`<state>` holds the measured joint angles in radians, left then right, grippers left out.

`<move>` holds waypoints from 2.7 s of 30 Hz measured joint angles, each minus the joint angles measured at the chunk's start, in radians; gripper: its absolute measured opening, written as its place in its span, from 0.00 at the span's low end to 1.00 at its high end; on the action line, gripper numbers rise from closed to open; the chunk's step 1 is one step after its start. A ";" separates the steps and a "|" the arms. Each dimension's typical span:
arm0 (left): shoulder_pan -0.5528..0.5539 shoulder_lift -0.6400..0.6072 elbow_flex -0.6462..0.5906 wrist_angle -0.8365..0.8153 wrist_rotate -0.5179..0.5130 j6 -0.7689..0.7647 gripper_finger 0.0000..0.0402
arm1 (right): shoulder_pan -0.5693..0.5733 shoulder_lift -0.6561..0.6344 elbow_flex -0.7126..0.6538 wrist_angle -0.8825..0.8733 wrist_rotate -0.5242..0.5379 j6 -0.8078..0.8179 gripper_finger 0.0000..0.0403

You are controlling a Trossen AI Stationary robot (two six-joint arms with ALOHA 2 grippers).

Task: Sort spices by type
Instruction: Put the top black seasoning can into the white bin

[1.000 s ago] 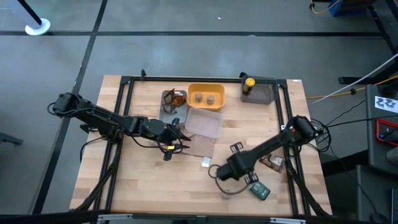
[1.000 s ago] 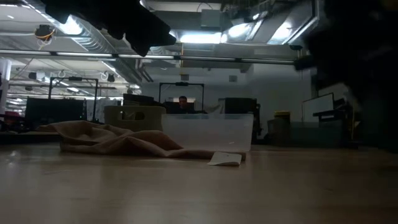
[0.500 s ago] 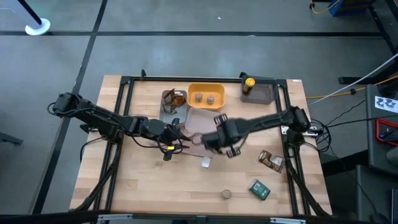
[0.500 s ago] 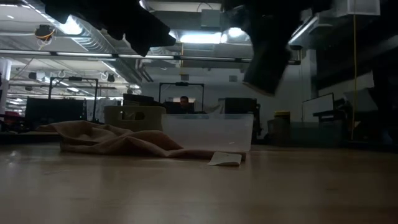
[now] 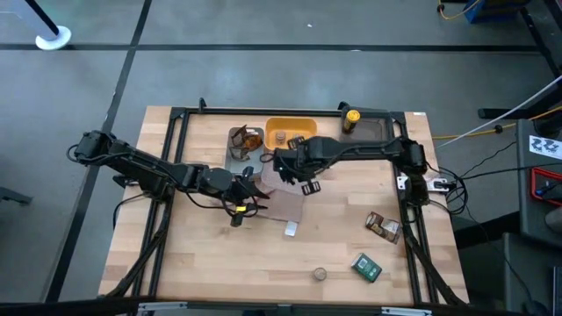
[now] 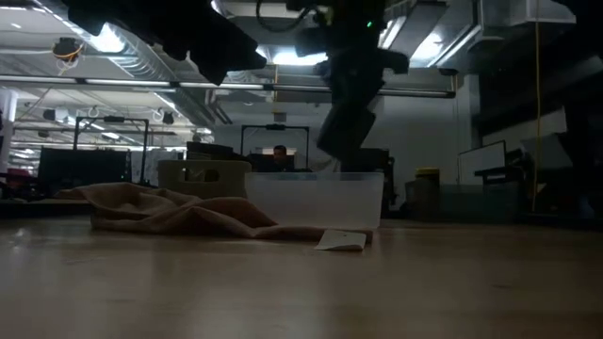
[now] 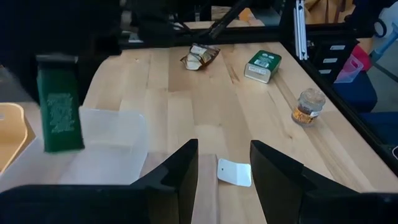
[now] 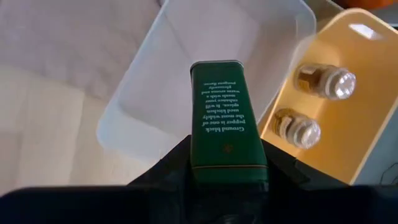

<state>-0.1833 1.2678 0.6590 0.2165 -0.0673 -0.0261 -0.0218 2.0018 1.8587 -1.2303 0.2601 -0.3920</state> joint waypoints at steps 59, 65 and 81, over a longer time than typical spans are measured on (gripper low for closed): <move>-0.061 0.000 -0.001 -0.023 0.000 0.000 0.32 | -0.123 0.176 -0.005 0.095 -0.031 0.023 0.37; -0.061 0.000 0.000 -0.023 0.000 0.000 0.32 | -0.123 0.176 -0.005 0.108 -0.016 0.048 0.37; -0.072 -0.055 0.000 -0.030 0.000 0.059 0.32 | -0.123 0.176 -0.005 0.138 -0.016 0.055 0.43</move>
<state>-0.2554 1.2126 0.6586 0.1862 -0.0677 0.0324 -0.1444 2.1780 1.8538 -1.0923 0.2443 -0.3368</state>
